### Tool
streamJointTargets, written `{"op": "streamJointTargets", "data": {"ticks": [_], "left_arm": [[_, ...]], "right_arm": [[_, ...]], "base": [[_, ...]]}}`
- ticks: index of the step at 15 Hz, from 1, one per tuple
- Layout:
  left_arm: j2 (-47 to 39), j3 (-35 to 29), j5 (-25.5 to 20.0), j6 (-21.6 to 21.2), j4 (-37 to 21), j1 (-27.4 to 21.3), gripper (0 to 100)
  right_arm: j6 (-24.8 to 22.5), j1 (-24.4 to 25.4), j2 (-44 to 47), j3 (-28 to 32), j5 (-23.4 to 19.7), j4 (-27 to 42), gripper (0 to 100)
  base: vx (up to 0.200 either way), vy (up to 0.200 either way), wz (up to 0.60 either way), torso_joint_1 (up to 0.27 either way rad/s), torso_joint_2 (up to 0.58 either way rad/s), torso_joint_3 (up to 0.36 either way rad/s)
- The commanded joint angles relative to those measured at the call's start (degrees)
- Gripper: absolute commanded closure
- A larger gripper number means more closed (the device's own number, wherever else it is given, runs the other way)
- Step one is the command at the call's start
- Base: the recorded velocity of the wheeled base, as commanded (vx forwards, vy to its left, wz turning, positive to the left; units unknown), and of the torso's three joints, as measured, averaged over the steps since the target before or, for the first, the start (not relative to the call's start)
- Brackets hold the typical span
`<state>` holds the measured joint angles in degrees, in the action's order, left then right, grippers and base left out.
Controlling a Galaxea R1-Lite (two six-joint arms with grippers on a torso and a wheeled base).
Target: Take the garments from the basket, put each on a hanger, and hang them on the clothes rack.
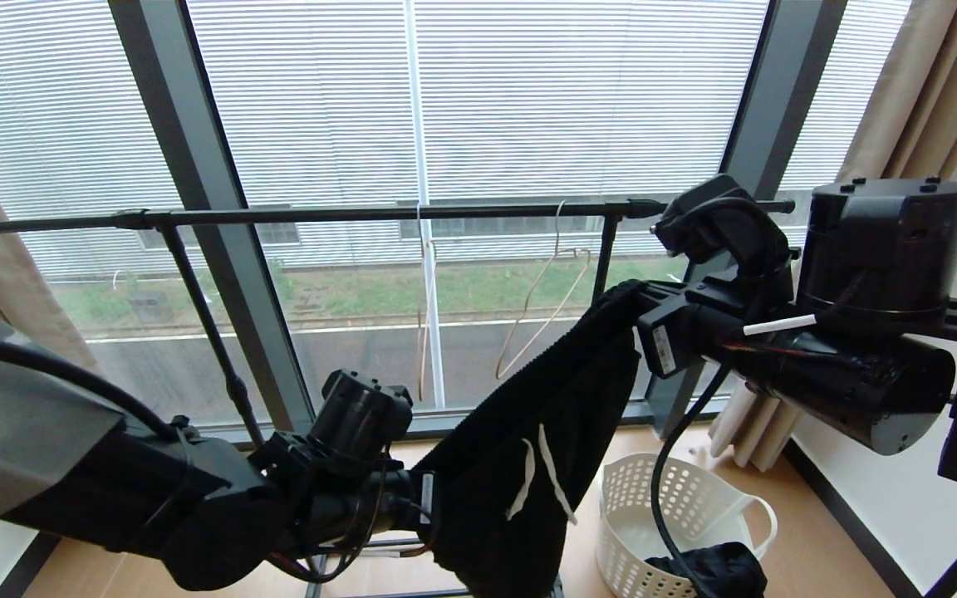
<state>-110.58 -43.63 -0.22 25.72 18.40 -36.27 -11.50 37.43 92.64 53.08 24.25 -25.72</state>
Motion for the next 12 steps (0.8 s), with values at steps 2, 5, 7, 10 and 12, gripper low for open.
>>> {"op": "streamJointTargets", "data": {"ticks": [2,5,7,10,12], "left_arm": [[9.59,1.62,0.66,-1.02,-0.29,0.32,100],[13.29,2.41,0.40,-6.83,-0.20,1.11,100],[14.43,0.83,0.66,-11.84,-0.38,1.64,100],[14.87,-7.17,0.75,-14.65,-6.27,2.96,100],[14.87,-11.83,0.75,-14.65,-11.19,2.96,100]], "right_arm": [[1.74,-2.53,1.14,-5.88,0.01,-5.30,100],[1.56,-3.50,3.69,-7.37,-0.25,-9.79,100],[1.48,-3.50,4.31,-6.94,-0.52,-9.79,100],[1.39,-3.50,4.13,-6.58,-0.52,-9.87,100],[1.39,-3.50,3.08,-7.37,-0.52,-9.70,100]], "base": [[0.000,0.000,0.00,0.000,0.00,0.000],[0.000,0.000,0.00,0.000,0.00,0.000],[0.000,0.000,0.00,0.000,0.00,0.000],[0.000,0.000,0.00,0.000,0.00,0.000],[0.000,0.000,0.00,0.000,0.00,0.000]]}}
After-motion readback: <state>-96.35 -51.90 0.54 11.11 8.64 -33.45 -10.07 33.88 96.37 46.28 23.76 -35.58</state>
